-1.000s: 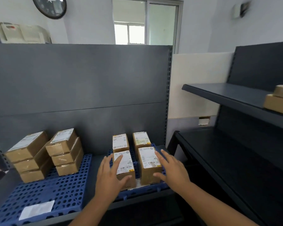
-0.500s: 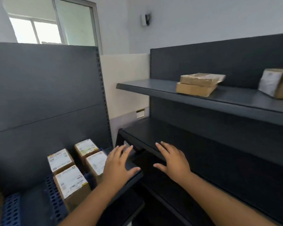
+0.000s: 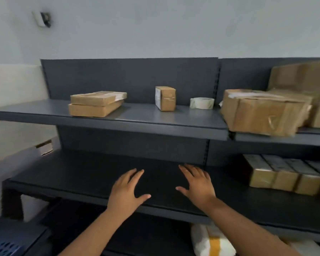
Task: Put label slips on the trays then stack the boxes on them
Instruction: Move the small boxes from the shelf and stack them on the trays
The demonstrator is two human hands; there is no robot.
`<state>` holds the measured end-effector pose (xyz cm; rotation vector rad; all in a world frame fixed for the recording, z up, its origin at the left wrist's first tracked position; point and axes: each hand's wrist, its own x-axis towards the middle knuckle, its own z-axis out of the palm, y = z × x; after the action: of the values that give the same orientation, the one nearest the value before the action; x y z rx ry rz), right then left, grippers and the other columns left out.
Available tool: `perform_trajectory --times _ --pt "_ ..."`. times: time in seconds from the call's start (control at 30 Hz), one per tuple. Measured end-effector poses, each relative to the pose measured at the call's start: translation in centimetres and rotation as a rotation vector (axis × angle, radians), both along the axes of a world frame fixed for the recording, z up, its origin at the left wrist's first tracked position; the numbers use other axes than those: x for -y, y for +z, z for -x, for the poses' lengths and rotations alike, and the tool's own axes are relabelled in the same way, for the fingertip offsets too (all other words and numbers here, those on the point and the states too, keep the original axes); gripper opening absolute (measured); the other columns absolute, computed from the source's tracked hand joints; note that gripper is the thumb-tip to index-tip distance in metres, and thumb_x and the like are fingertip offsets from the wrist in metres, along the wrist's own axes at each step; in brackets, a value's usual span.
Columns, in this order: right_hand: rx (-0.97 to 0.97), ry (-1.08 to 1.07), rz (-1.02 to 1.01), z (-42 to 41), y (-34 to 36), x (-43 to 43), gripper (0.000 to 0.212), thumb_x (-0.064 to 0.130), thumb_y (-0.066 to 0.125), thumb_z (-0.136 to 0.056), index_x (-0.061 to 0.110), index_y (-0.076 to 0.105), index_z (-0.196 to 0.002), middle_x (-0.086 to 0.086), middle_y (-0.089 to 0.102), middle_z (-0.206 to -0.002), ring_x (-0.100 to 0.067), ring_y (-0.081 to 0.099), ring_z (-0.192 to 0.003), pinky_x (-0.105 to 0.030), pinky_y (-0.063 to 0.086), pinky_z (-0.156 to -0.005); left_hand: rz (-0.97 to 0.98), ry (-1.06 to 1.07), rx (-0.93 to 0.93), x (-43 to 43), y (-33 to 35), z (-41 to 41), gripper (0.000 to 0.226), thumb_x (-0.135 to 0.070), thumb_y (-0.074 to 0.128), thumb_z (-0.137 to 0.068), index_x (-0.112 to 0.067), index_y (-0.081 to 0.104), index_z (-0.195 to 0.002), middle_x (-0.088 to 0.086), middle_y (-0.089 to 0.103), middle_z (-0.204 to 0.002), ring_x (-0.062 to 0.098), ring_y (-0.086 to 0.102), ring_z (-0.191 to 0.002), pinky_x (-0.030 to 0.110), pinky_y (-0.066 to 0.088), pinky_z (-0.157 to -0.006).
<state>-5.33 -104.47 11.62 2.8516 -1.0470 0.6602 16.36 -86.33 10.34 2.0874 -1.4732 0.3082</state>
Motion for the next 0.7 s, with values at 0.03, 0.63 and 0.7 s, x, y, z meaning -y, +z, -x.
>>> perform_trajectory --times 0.03,0.63,0.7 --pt "-0.007 -0.035 0.000 2.2 0.1 1.3 0.081 0.065 0.054 -0.086 0.033 0.021 -0.153 0.003 0.030 -0.157 -0.023 0.029 -0.142 -0.044 0.023 -0.116 -0.013 -0.029 -0.017 2.0 0.1 1.4 0.088 -0.067 0.065 -0.075 -0.038 0.029 -0.149 -0.006 0.030 -0.156 0.017 0.031 -0.140 0.042 0.034 -0.113" --pt "-0.079 -0.450 -0.050 32.1 0.3 21.9 0.086 0.054 0.062 -0.085 0.039 0.009 -0.152 0.001 0.021 -0.161 -0.027 0.019 -0.147 -0.053 0.019 -0.117 -0.106 -0.342 -0.253 30.1 -1.4 27.0 0.091 -0.066 0.068 -0.072 -0.060 0.012 -0.143 -0.003 0.014 -0.162 0.025 0.032 -0.142 0.044 0.047 -0.100" --pt "-0.095 -0.446 -0.074 32.9 -0.1 23.5 0.089 0.052 0.063 -0.085 0.038 0.007 -0.152 0.000 0.020 -0.161 -0.028 0.018 -0.147 -0.054 0.020 -0.117 -0.115 -0.335 -0.269 32.0 -1.5 29.0 0.093 -0.062 0.071 -0.073 -0.056 0.013 -0.145 0.000 0.012 -0.162 0.027 0.031 -0.142 0.044 0.047 -0.099"
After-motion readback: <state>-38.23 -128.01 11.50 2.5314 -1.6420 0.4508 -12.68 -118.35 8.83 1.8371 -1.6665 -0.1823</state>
